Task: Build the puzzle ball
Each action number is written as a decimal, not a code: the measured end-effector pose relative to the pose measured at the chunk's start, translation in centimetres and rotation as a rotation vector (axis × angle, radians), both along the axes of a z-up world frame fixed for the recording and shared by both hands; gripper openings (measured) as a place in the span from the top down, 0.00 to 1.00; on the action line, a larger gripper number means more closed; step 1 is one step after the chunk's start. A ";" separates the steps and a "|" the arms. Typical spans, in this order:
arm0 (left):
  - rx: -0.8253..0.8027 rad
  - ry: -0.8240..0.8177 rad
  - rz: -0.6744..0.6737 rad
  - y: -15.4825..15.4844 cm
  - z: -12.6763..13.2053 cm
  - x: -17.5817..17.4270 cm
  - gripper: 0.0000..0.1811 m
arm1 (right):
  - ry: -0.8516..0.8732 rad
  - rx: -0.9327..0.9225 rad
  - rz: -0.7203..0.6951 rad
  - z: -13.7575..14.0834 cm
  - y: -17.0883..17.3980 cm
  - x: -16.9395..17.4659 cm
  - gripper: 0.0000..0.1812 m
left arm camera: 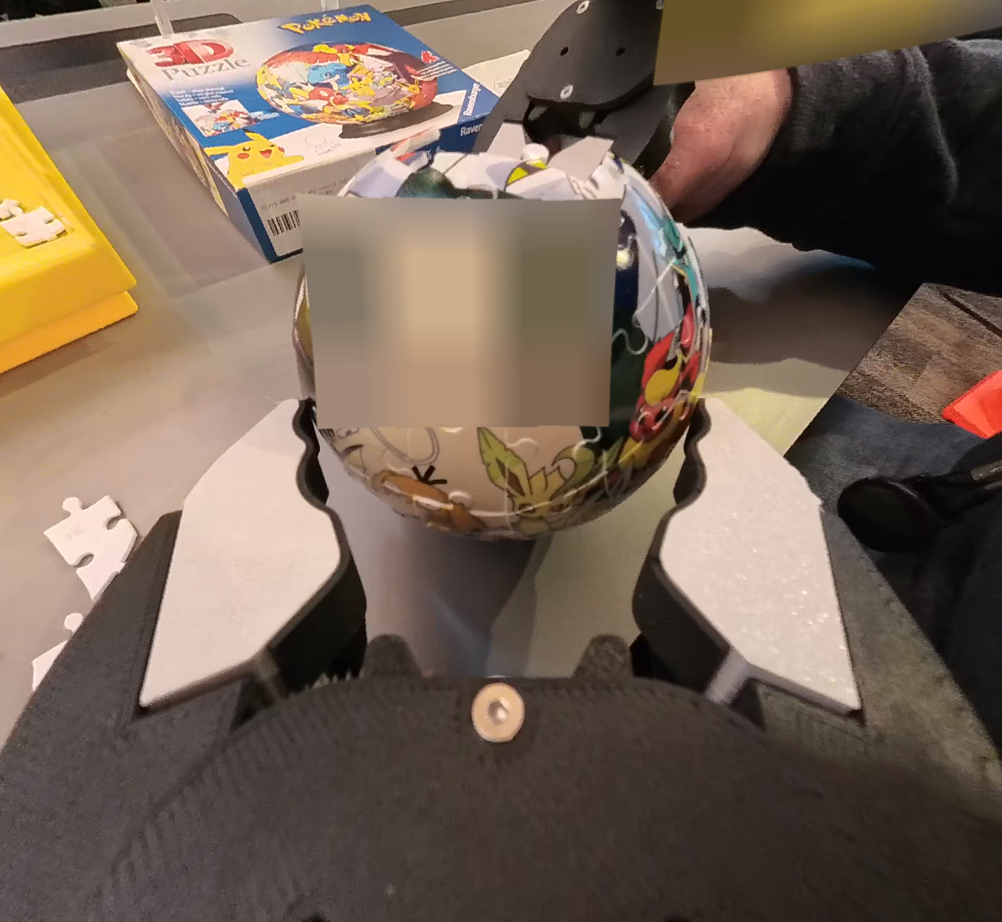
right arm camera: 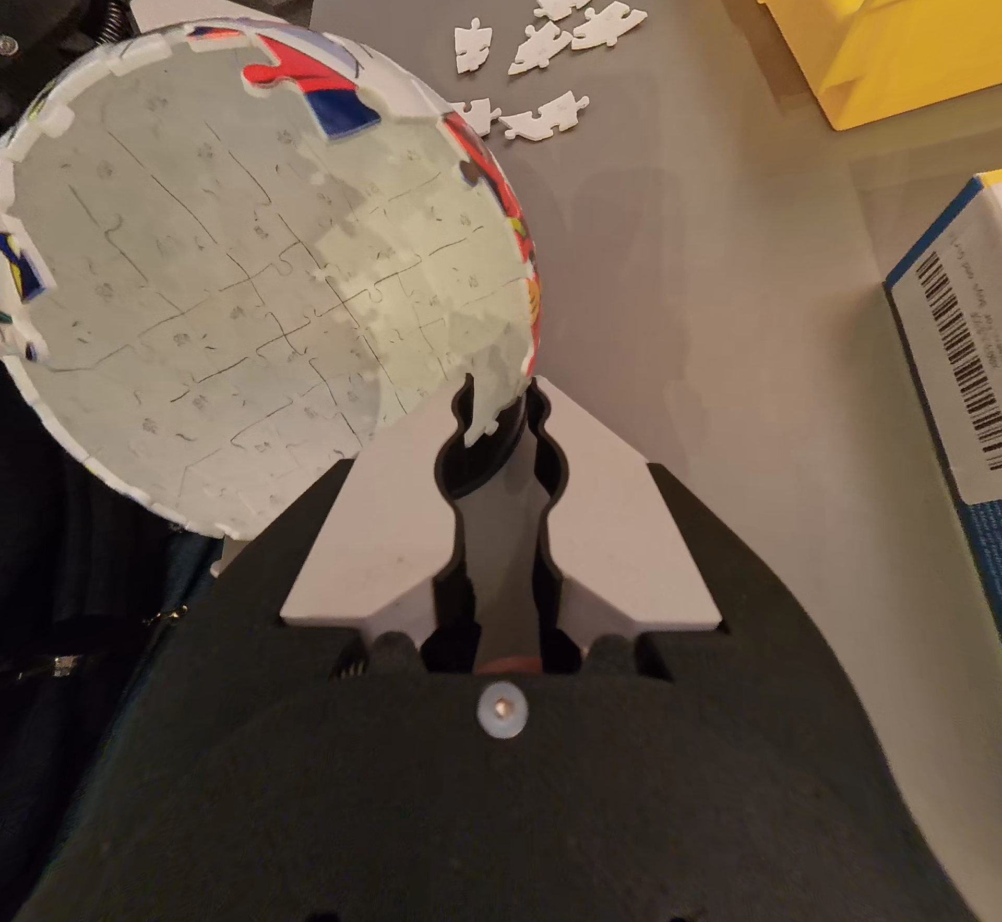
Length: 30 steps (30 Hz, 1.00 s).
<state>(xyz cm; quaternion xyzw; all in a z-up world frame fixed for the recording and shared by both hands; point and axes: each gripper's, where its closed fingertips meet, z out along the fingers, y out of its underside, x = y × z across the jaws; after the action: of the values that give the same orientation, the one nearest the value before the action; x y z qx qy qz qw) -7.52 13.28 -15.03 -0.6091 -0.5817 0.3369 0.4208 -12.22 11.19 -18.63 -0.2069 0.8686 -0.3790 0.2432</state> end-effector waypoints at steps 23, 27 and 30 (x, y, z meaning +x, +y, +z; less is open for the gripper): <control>0.005 -0.038 0.003 0.1 0.7 1.5 0.31 | 0.076 -0.026 0.053 -0.2 0.6 1.7 0.87; 0.004 -0.048 0.000 0.0 0.8 1.4 0.31 | 0.087 -0.029 0.057 -0.4 0.6 1.6 0.86; -0.002 -0.067 0.001 -0.1 0.8 1.5 0.31 | 0.092 -0.035 0.054 -0.5 0.6 1.4 0.86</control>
<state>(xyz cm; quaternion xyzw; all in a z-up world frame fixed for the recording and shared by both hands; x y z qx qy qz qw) -6.02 13.14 -14.28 -0.6203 -0.5953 0.3171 0.4004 -10.81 11.84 -19.10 -0.2515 0.8663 -0.3775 0.2093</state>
